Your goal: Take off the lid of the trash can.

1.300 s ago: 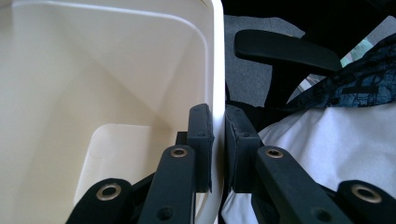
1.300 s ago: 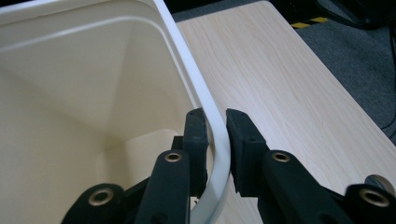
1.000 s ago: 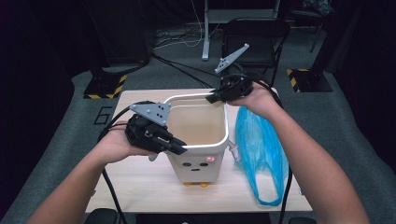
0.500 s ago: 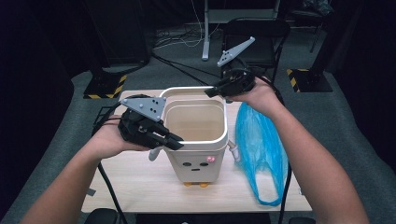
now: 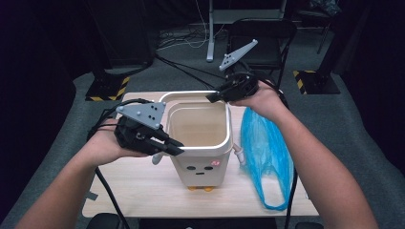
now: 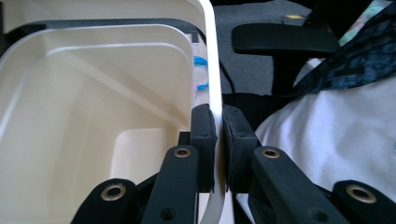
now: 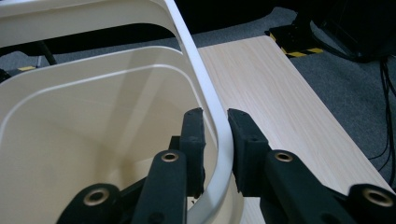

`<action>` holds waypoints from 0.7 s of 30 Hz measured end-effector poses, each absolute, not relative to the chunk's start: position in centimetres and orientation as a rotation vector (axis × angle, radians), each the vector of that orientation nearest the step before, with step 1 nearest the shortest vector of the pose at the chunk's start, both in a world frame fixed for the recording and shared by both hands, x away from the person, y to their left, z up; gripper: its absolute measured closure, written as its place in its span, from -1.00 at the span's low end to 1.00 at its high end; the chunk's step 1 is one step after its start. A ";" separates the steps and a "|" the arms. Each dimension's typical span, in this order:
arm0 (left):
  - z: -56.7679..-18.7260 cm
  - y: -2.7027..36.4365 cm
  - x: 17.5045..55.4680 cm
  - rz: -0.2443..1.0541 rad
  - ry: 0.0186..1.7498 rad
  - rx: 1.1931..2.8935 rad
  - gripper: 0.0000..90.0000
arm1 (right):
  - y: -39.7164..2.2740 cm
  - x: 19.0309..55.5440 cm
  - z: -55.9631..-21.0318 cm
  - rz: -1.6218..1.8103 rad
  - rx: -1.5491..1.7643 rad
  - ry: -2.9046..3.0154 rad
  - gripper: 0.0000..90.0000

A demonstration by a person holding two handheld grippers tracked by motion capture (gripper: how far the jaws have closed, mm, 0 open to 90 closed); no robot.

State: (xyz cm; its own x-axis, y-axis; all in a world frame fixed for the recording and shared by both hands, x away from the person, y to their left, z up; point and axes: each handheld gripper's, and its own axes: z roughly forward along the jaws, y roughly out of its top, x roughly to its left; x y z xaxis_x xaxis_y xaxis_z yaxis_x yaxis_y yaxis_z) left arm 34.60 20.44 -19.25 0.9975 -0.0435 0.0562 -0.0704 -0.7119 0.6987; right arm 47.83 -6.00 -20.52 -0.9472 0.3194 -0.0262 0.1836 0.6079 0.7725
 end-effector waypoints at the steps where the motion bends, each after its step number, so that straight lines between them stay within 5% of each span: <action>1: -19.2 20.5 34.6 0.056 -0.082 2.361 0.87 | -6.0 47.8 -20.5 1.262 0.422 2.670 0.65; 9: -19.2 21.5 34.7 0.072 -0.043 2.358 0.87 | -6.1 47.5 -19.6 1.285 0.464 2.631 0.25; 21: -19.5 23.8 35.3 0.107 0.043 2.341 0.87 | -8.1 46.1 -18.3 1.296 0.480 2.600 0.19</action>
